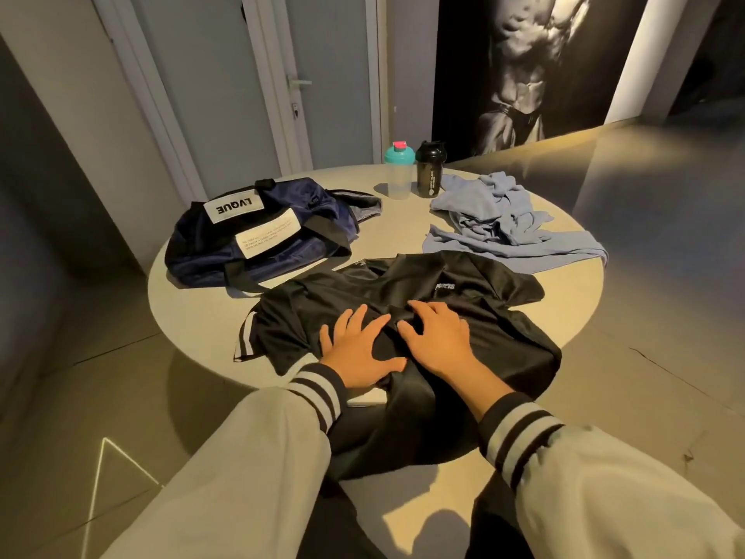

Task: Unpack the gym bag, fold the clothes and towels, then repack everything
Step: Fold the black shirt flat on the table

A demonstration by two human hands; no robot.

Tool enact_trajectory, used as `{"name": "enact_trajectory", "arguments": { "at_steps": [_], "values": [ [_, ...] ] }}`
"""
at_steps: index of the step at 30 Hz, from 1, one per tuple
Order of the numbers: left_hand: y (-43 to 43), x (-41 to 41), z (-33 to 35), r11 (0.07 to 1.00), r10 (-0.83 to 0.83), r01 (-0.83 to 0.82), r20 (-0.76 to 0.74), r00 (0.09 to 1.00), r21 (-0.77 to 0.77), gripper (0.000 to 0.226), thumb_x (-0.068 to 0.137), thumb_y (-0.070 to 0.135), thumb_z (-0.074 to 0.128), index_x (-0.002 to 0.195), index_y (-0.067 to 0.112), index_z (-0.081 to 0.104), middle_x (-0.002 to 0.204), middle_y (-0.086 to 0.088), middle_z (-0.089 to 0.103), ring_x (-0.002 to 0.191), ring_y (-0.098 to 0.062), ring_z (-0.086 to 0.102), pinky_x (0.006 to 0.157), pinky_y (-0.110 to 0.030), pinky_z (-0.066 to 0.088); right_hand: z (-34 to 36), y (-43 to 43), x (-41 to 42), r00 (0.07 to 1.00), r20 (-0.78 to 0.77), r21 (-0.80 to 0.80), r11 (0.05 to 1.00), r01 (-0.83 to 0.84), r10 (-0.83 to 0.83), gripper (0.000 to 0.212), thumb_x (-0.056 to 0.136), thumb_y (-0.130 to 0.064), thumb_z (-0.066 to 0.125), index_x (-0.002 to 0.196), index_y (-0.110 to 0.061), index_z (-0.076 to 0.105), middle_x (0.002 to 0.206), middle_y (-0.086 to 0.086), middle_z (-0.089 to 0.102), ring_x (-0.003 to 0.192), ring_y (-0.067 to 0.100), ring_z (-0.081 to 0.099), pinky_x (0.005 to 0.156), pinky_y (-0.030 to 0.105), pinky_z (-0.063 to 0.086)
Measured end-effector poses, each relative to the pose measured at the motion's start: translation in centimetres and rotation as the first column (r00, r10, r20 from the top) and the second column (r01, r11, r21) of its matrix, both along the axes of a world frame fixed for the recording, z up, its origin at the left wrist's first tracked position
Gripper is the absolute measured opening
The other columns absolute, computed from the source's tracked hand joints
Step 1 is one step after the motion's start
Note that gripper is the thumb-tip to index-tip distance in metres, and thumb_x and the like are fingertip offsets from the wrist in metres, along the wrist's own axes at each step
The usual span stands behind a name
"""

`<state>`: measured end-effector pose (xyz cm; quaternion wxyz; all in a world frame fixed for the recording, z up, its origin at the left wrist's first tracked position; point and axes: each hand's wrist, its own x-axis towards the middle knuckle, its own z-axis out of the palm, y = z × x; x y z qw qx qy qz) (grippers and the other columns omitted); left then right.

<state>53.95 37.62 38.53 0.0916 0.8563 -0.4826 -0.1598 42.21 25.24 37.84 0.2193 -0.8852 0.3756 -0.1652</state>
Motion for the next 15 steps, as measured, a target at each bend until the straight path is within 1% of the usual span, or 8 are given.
{"name": "enact_trajectory", "arguments": {
  "at_steps": [1, 3, 5, 6, 8, 12, 13, 15],
  "values": [
    [0.4, -0.5, -0.3, 0.998, -0.004, 0.005, 0.011, 1.0, -0.068, 0.082, 0.087, 0.07, 0.056, 0.156, 0.045, 0.02, 0.169, 0.004, 0.006, 0.154, -0.023, -0.001, 0.123, -0.054, -0.001, -0.2, 0.5, 0.2, 1.0, 0.025, -0.015, 1.0, -0.015, 0.015, 0.049, 0.101, -0.045, 0.046, 0.146, -0.026, 0.046, 0.147, 0.006, 0.046, 0.138, 0.028, 0.038, 0.114, 0.047, 0.029],
    [1.4, -0.8, -0.5, 0.981, 0.013, -0.013, -0.001, 1.0, -0.192, 0.066, 0.087, 0.069, 0.057, 0.146, 0.042, 0.043, 0.157, 0.006, 0.036, 0.144, -0.024, 0.026, 0.12, -0.047, 0.02, -0.2, 1.1, 0.1, 1.0, 0.013, -0.032, 0.999, -0.008, 0.008, 0.04, 0.099, -0.036, 0.048, 0.137, -0.023, 0.054, 0.135, 0.008, 0.053, 0.129, 0.03, 0.044, 0.105, 0.042, 0.036],
    [2.4, -0.4, 0.0, 0.946, 0.117, -0.142, -0.102, 0.988, -0.293, 0.046, 0.092, 0.064, 0.055, 0.129, 0.038, 0.06, 0.137, 0.005, 0.054, 0.131, -0.025, 0.04, 0.112, -0.043, 0.035, 0.0, 1.4, -0.5, 0.998, -0.051, -0.058, 0.998, 0.037, -0.04, 0.035, 0.092, -0.04, 0.053, 0.123, -0.025, 0.058, 0.122, 0.006, 0.055, 0.123, 0.029, 0.044, 0.099, 0.041, 0.035],
    [2.9, 0.0, 0.2, 0.929, 0.169, -0.203, -0.134, 0.976, -0.309, 0.041, 0.095, 0.059, 0.052, 0.126, 0.035, 0.062, 0.134, 0.002, 0.055, 0.129, -0.026, 0.041, 0.11, -0.043, 0.037, 0.2, 1.6, -0.7, 0.995, -0.091, -0.061, 0.997, 0.044, -0.049, 0.035, 0.089, -0.044, 0.053, 0.12, -0.027, 0.058, 0.12, 0.005, 0.054, 0.122, 0.029, 0.042, 0.1, 0.043, 0.032],
    [3.4, 1.1, 0.5, 0.933, 0.243, -0.254, -0.075, 0.967, -0.257, 0.041, 0.099, 0.053, 0.05, 0.134, 0.033, 0.056, 0.143, -0.001, 0.048, 0.133, -0.03, 0.036, 0.111, -0.043, 0.035, 0.4, 2.0, -0.7, 0.99, -0.133, -0.024, 0.999, 0.042, -0.045, 0.041, 0.087, -0.05, 0.053, 0.123, -0.03, 0.056, 0.126, 0.005, 0.047, 0.129, 0.029, 0.035, 0.107, 0.047, 0.025],
    [3.3, 2.6, 1.3, 0.949, 0.307, -0.305, 0.008, 0.952, -0.075, 0.066, 0.092, 0.052, 0.056, 0.152, 0.04, 0.032, 0.164, -0.002, 0.022, 0.145, -0.033, 0.022, 0.118, -0.049, 0.021, 0.8, 1.7, 0.3, 0.995, -0.088, -0.014, 0.999, 0.05, -0.051, 0.057, 0.089, -0.057, 0.049, 0.141, -0.034, 0.045, 0.151, 0.005, 0.029, 0.147, 0.026, 0.011, 0.117, 0.054, 0.008],
    [3.0, 2.7, 1.6, 0.958, 0.287, -0.286, 0.027, 0.958, -0.038, 0.067, 0.091, 0.053, 0.056, 0.152, 0.041, 0.031, 0.163, -0.001, 0.025, 0.146, -0.033, 0.023, 0.118, -0.051, 0.019, 0.9, 1.6, 0.7, 0.995, -0.095, -0.026, 0.999, 0.033, -0.036, 0.058, 0.091, -0.057, 0.047, 0.144, -0.034, 0.043, 0.155, 0.005, 0.026, 0.149, 0.025, 0.01, 0.117, 0.056, 0.006],
    [2.1, 2.9, 2.3, 0.976, 0.216, -0.216, 0.067, 0.974, -0.01, 0.059, 0.091, 0.053, 0.054, 0.148, 0.042, 0.04, 0.157, 0.002, 0.038, 0.143, -0.029, 0.03, 0.117, -0.053, 0.018, 0.9, 1.2, 1.4, 0.992, -0.127, -0.029, 0.999, -0.017, 0.013, 0.052, 0.096, -0.058, 0.041, 0.142, -0.034, 0.045, 0.152, 0.003, 0.035, 0.146, 0.024, 0.022, 0.116, 0.06, 0.006]
  ]
}}
